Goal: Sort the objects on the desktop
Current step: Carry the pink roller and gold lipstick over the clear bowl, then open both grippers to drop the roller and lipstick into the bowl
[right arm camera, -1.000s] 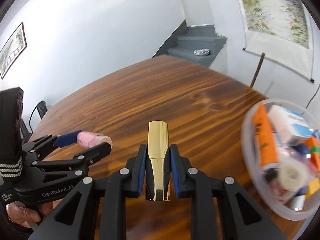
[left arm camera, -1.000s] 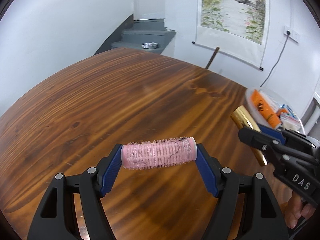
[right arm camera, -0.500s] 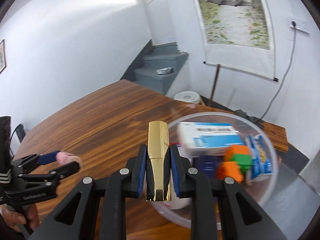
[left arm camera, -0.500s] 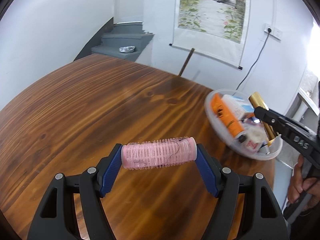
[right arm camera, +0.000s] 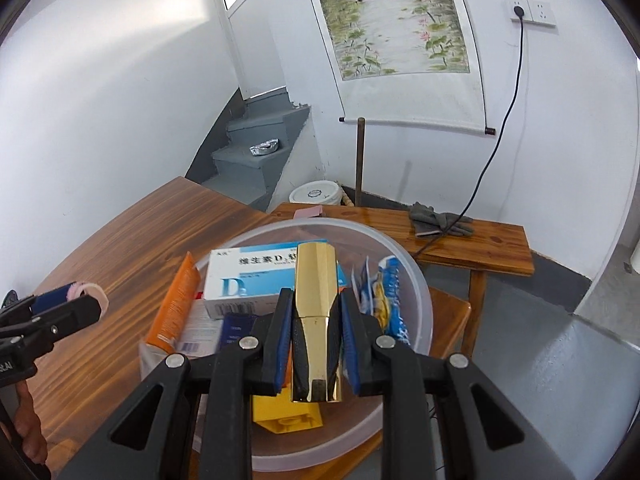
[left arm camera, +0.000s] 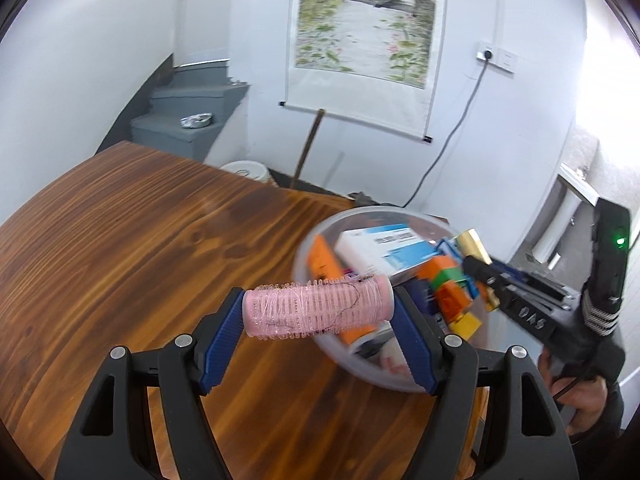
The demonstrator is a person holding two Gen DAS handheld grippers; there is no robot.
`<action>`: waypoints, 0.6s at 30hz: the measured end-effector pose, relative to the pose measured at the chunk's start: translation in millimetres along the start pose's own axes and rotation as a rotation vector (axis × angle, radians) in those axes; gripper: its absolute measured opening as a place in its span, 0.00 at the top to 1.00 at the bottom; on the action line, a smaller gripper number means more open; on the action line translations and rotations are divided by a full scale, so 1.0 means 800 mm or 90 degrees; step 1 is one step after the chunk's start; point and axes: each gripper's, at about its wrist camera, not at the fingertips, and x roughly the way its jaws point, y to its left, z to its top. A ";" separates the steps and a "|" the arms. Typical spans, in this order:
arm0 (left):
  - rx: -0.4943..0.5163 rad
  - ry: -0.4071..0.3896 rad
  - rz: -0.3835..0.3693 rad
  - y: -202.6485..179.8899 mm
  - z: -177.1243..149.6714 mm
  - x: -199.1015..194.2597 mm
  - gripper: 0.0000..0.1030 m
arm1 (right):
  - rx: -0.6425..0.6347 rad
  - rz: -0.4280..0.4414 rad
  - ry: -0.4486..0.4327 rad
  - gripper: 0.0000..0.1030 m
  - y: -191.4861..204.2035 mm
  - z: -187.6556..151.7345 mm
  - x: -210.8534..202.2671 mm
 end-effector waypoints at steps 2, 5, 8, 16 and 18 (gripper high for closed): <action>0.009 0.001 -0.006 -0.010 0.005 0.005 0.27 | 0.008 0.001 0.006 0.75 -0.008 -0.001 0.005; 0.022 0.002 -0.015 -0.023 0.012 0.015 0.27 | 0.012 0.004 0.011 0.75 -0.015 -0.003 0.010; 0.028 0.004 -0.026 -0.032 0.018 0.026 0.27 | 0.008 0.012 0.022 0.75 -0.016 -0.006 0.015; 0.052 0.055 -0.064 -0.055 0.021 0.064 0.27 | 0.003 0.024 0.021 0.65 -0.020 -0.011 0.012; 0.040 0.076 -0.071 -0.054 0.019 0.071 0.27 | -0.003 0.029 0.009 0.56 -0.018 -0.010 0.006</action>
